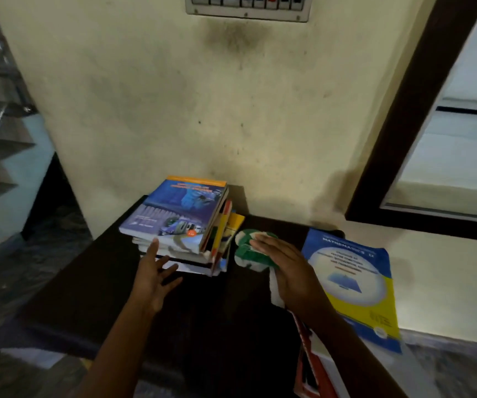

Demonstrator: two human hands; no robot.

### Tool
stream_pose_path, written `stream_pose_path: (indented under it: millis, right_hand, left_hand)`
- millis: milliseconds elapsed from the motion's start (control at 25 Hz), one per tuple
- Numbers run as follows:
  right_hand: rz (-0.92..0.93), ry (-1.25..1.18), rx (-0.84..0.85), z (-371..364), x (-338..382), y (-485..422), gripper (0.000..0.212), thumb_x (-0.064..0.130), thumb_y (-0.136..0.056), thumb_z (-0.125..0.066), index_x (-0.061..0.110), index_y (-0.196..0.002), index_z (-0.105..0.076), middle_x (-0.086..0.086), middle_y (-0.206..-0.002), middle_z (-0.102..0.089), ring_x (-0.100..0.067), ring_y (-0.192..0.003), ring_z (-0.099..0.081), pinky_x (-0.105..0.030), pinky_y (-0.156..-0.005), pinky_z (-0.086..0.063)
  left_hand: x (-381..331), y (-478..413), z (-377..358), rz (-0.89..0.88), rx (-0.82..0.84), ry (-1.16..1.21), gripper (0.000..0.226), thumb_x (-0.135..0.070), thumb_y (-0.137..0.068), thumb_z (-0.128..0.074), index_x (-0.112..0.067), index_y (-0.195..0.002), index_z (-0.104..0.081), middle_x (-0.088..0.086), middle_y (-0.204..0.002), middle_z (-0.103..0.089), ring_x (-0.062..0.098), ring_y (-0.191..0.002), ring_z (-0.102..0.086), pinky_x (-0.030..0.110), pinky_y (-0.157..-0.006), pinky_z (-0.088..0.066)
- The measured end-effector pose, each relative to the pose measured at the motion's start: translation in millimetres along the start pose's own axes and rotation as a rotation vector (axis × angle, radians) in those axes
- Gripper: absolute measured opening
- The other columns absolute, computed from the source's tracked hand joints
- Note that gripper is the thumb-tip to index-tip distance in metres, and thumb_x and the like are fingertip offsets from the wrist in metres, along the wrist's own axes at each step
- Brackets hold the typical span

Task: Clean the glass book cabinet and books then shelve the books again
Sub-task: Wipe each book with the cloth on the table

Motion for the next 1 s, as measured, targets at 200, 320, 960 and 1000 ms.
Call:
stream_pose_path:
  millis: [200, 320, 960, 1000]
  right_hand:
    - [0.033, -0.117, 0.01, -33, -11, -53, 0.043, 0.007, -0.087, -0.037, 0.012, -0.125, -0.057, 0.004, -0.135, -0.048, 0.003, -0.129, -0.038, -0.012, -0.108, -0.025]
    - [0.002, -0.223, 0.036, -56, -23, -80, 0.046, 0.002, -0.087, -0.038, 0.014, -0.127, -0.057, 0.003, -0.137, -0.049, -0.002, -0.129, -0.04, -0.012, -0.107, -0.026]
    - [-0.078, -0.327, 0.098, -112, 3, -109, 0.05, -0.002, -0.084, -0.039, 0.017, -0.127, -0.055, 0.002, -0.135, -0.05, 0.002, -0.128, -0.04, -0.005, -0.101, -0.028]
    - [-0.101, -0.305, 0.079, -113, 8, -107, 0.049, -0.001, -0.084, -0.038, 0.018, -0.126, -0.055, 0.002, -0.135, -0.051, 0.001, -0.127, -0.04, -0.005, -0.102, -0.028]
  left_hand:
    - [-17, -43, -15, 0.14, -0.1, 0.161, 0.038, -0.042, -0.087, -0.06, -0.007, -0.099, -0.051, 0.014, -0.092, -0.053, 0.03, -0.088, -0.055, 0.049, -0.077, -0.05]
    - [-22, -66, -5, -0.031, -0.236, 0.11, 0.02, -0.014, -0.087, -0.064, 0.001, -0.088, -0.051, 0.019, -0.081, -0.055, 0.028, -0.063, -0.058, 0.035, -0.043, -0.054]
    - [-64, -109, 45, -0.011, -0.16, 0.046, 0.046, -0.018, -0.08, -0.072, 0.0, -0.116, -0.048, 0.019, -0.105, -0.061, 0.027, -0.079, -0.062, 0.032, -0.042, -0.054]
    - [-66, -111, 49, -0.019, -0.146, 0.009, 0.044, -0.014, -0.081, -0.07, 0.001, -0.116, -0.047, 0.019, -0.102, -0.061, 0.026, -0.076, -0.062, 0.032, -0.043, -0.054]
Point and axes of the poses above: each hand's wrist, its own y-axis away from the middle knuckle, its own z-axis out of the back of the hand, x = y × z, the point moved 7 cm from there along -y, towards the middle knuckle
